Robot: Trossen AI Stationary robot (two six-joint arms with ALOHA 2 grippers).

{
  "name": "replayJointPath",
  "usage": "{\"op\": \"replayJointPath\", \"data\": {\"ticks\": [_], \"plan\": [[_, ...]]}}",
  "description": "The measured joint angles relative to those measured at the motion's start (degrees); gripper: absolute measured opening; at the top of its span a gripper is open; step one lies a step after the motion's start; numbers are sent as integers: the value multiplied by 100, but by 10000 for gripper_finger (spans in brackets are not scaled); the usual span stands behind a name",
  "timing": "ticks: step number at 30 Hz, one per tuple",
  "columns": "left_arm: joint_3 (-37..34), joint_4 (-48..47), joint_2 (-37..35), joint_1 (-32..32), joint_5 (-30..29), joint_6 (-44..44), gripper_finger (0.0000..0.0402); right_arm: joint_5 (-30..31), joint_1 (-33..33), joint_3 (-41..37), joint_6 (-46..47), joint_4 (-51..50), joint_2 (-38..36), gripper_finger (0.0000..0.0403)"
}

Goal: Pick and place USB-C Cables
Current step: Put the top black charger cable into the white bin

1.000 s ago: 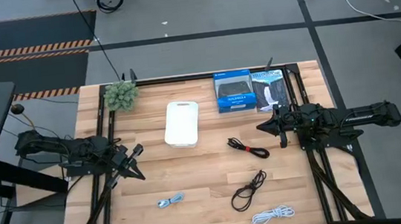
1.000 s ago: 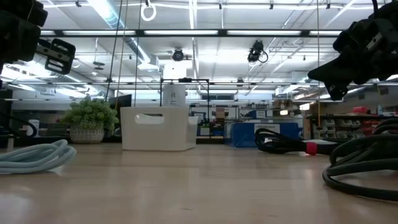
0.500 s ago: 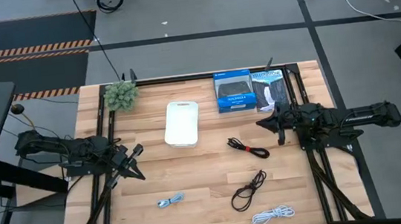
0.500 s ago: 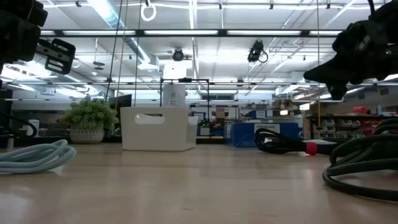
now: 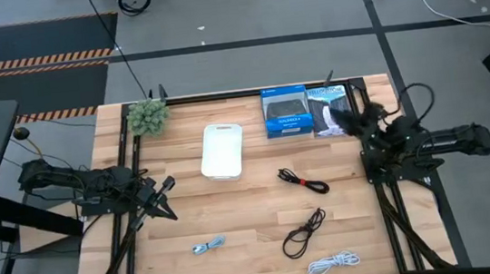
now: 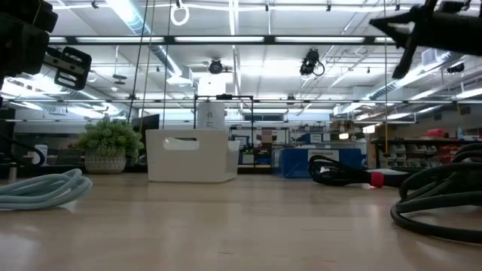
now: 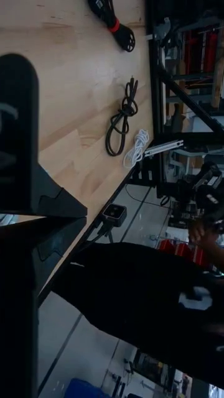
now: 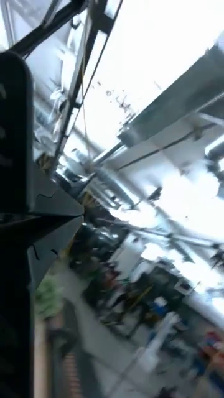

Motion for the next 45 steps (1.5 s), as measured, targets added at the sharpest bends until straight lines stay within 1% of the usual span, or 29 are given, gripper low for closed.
{"op": "replayJointPath", "data": {"ticks": [2,3,5,6,9,11,12,14,17,19,21,24,27,29,33,36,40,43,45], "plan": [[0,-1,0,0,1,2,11,-106,0,355,-453,-65,206,13],[0,-1,0,-1,1,1,11,-219,0,570,-692,-249,353,13],[1,-1,0,-2,1,0,11,-421,0,1014,-1103,-924,681,13],[0,-1,0,0,-1,2,11,-428,0,1264,-1230,-1370,868,13],[0,1,0,0,-167,0,11,-298,-18,1893,-1386,-2727,1426,13],[1,1,0,0,-293,1,11,-273,-52,2185,-1278,-3271,1803,13],[-1,1,2,0,-329,0,11,-319,-59,2291,-1156,-3368,1982,13],[-1,1,0,0,-333,2,11,-579,-59,2484,-1001,-3288,2310,13],[0,0,2,0,-344,5,11,-1160,-55,2698,-1095,-3027,2787,13],[-1,1,2,0,-348,65,11,-1458,-54,2726,-1127,-2570,3116,13],[1,1,2,0,-351,26,11,-1654,-55,2727,-1100,-1908,3428,13],[-1,1,2,0,-448,9,11,-1731,-55,2739,-1065,-1094,3905,13],[1,1,2,0,-513,3,11,-1627,-55,2737,-782,-602,4358,13],[1,1,2,0,-519,7,11,-1626,-57,2766,-606,-535,4631,13],[0,1,2,0,-519,7,11,-1798,-84,3045,-602,-847,5229,13],[-1,-2,2,0,-519,37,11,-2196,-160,3373,-674,-1318,5639,13],[1,-14,4,0,-519,333,11,-2812,-214,3888,-650,-2264,6083,13],[1,-15,4,0,-519,353,11,-3175,-183,4354,-909,-3485,6313,12],[1,-17,4,0,-519,354,11,-3194,-111,4729,-1327,-4490,6440,10]]}}
